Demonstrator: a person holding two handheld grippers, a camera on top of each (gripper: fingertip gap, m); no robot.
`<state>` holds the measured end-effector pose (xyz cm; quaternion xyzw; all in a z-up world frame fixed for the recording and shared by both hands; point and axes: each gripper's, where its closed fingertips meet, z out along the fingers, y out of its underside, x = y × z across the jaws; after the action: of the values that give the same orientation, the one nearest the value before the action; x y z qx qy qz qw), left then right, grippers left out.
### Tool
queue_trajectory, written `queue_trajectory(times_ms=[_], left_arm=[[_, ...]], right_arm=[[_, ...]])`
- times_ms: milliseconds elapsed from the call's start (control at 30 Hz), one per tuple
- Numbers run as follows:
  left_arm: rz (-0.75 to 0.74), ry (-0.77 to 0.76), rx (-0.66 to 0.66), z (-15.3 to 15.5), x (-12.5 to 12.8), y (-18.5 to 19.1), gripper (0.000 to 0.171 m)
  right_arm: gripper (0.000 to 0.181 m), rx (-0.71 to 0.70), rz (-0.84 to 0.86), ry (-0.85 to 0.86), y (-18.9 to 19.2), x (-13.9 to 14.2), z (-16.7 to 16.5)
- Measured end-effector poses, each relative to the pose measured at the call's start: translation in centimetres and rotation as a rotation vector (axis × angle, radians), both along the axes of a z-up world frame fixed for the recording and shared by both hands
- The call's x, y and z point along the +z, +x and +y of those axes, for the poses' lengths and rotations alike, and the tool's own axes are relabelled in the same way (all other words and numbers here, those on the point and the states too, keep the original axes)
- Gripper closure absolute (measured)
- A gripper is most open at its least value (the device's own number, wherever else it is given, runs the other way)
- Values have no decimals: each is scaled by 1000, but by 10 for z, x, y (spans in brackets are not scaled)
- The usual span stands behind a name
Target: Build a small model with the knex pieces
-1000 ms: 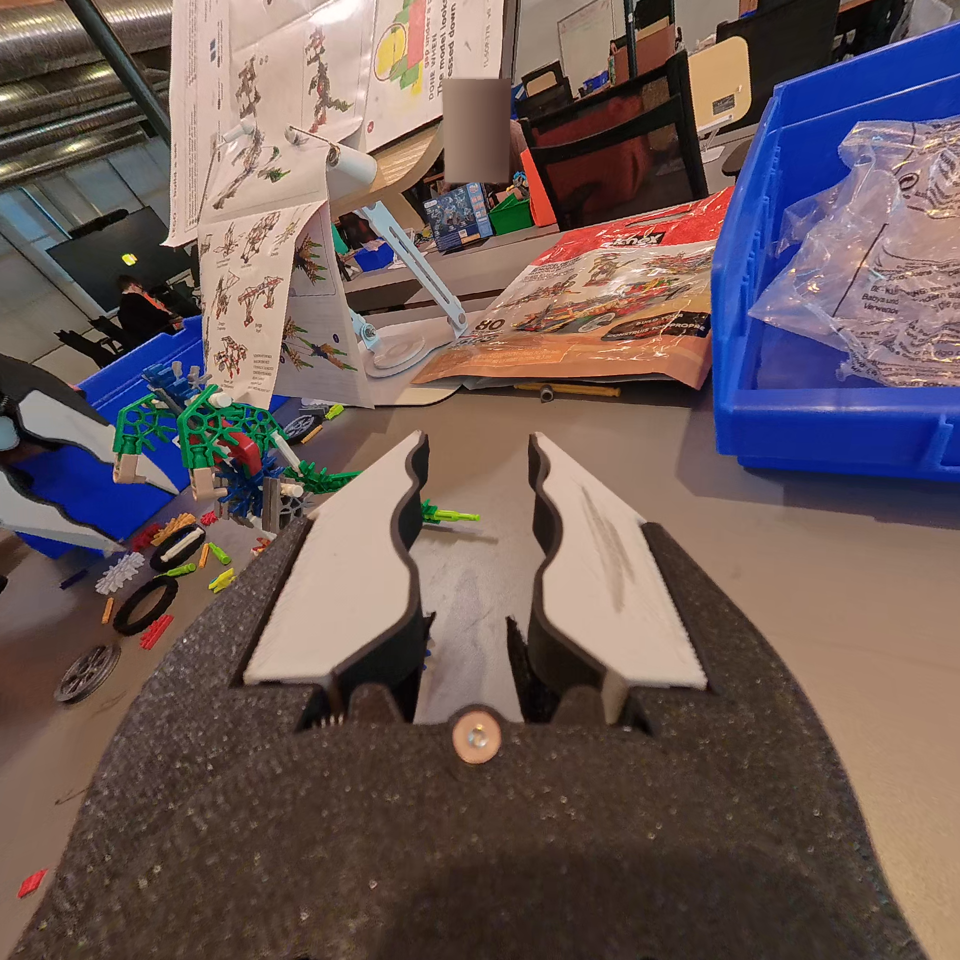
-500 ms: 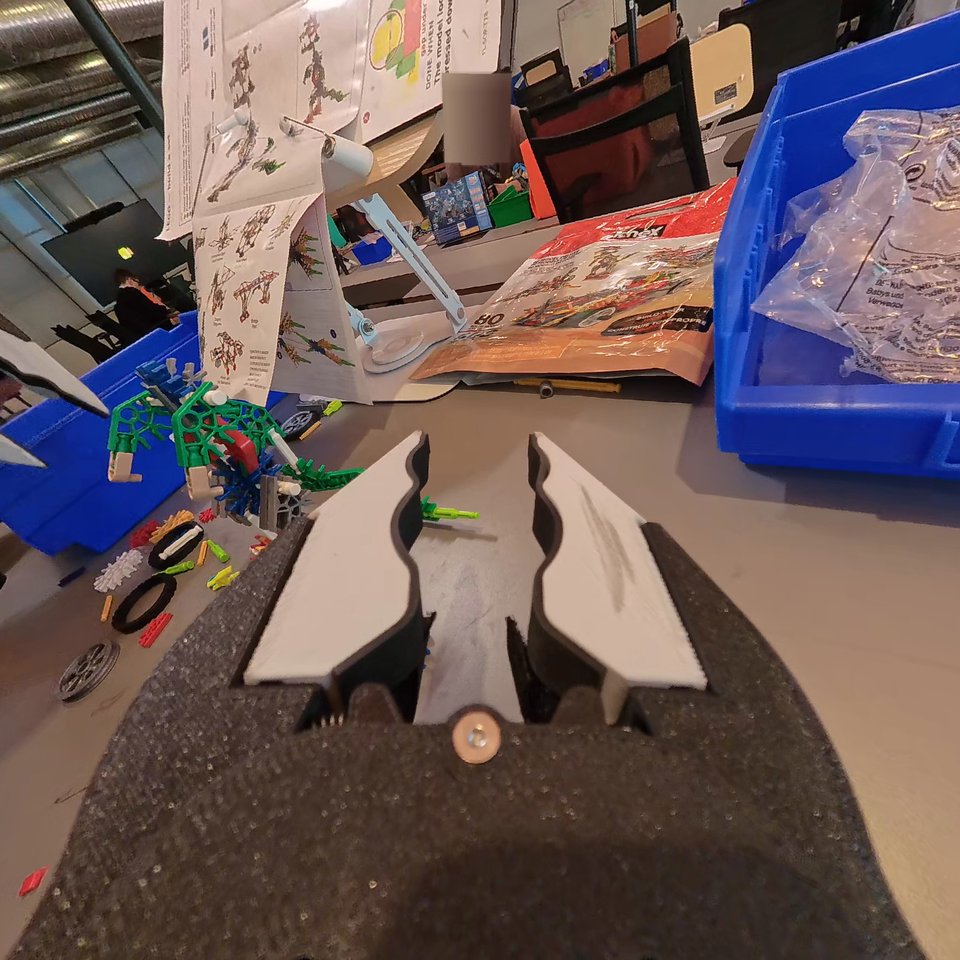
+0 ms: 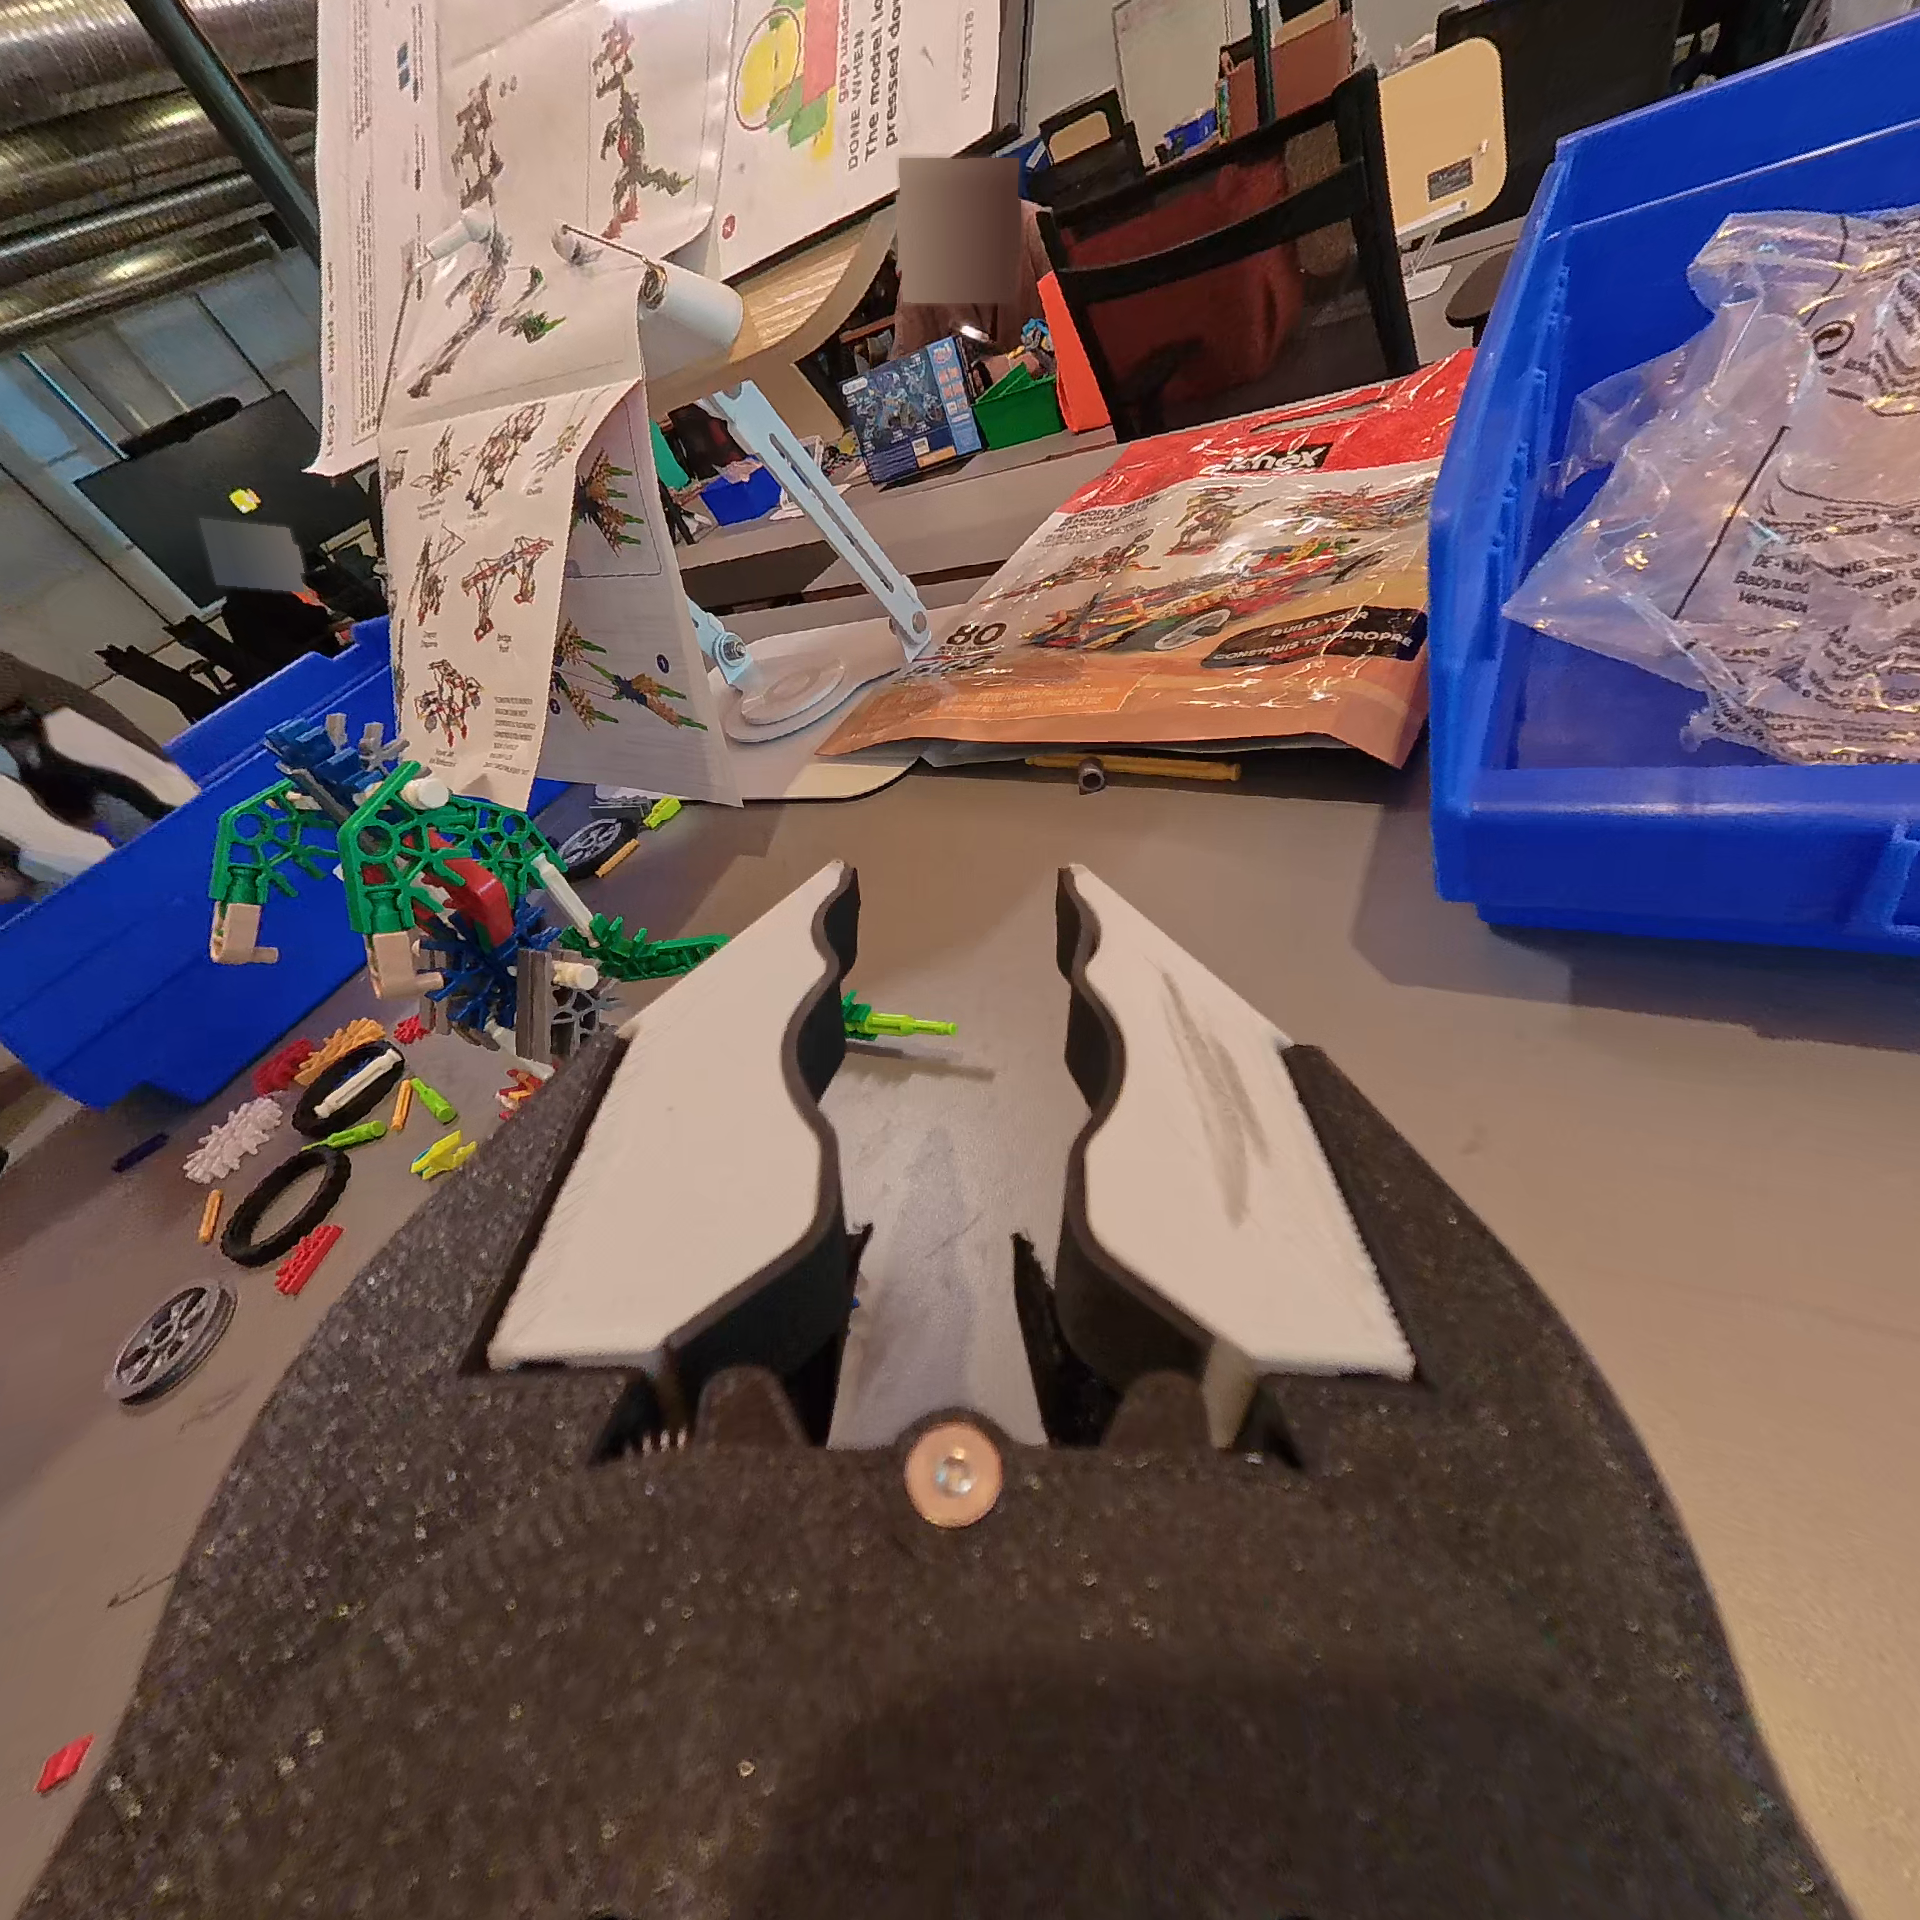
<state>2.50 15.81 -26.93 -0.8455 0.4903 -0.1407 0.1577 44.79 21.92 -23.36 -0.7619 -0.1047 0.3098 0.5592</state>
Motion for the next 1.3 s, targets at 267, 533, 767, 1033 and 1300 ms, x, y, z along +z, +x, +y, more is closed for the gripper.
queue_trajectory(times_ms=[267,533,767,1033,1300], left_arm=[[78,-36,130,-1,-41,-10,155],[69,1,148,4,-42,-8,168],[30,8,155,7,-14,-12,168],[-77,180,76,39,71,21,169],[-103,170,-219,26,74,113,168]], right_arm=[[143,-1,-1,0,0,0,0],[143,-2,4,4,0,1,0],[143,-3,5,8,1,1,0],[143,-1,9,13,1,2,-1],[143,1,20,21,1,4,-2]])
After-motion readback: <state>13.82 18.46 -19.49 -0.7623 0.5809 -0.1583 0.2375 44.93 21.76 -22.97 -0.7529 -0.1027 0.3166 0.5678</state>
